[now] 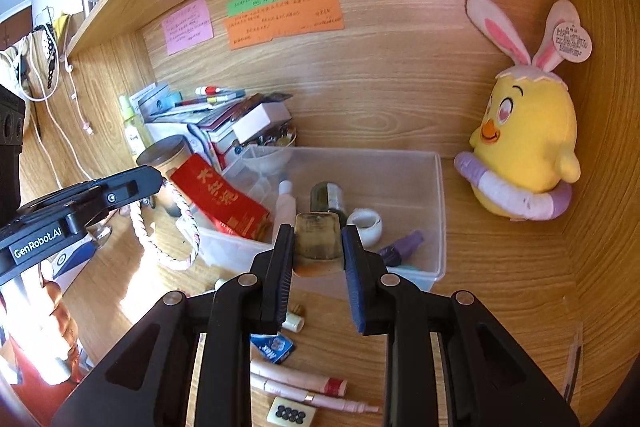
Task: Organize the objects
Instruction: 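Carry the amber bottle and pink cord over the clear bin and open both grippers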
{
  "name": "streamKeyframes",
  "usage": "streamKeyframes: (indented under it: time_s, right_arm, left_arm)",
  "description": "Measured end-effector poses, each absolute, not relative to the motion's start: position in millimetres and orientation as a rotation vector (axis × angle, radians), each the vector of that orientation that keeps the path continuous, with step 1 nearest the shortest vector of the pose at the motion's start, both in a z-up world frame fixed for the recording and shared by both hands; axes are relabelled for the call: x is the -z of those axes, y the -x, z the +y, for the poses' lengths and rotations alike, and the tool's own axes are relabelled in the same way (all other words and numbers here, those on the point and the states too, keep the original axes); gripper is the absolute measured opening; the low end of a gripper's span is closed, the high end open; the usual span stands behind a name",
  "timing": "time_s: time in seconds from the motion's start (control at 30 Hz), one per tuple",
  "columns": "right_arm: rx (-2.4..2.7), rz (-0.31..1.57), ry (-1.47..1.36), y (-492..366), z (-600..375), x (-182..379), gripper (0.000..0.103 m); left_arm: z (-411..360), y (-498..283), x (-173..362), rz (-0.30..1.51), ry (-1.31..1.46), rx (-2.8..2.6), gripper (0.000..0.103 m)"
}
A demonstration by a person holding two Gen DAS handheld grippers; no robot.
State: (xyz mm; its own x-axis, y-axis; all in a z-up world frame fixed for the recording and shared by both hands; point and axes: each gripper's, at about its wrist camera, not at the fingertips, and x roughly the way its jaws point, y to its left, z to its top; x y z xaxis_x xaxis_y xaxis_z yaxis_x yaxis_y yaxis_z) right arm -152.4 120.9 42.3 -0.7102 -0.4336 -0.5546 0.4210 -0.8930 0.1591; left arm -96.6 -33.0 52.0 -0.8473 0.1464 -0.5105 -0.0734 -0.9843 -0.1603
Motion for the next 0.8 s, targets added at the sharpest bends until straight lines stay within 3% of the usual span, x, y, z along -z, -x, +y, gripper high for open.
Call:
streamKeyframes:
  time_s: [0.43, 0.8]
  right_arm:
    - [2.612, -0.002, -0.808, 179, 120, -51, 0.022]
    - [2.591, 0.009, -0.925, 207, 118, -26, 0.022]
  left_arm:
    - [-28, 136, -57, -0.169, 0.829, -2.916, 0.017]
    - [-18, 169, -29, -0.126, 0.931, -2.901, 0.017]
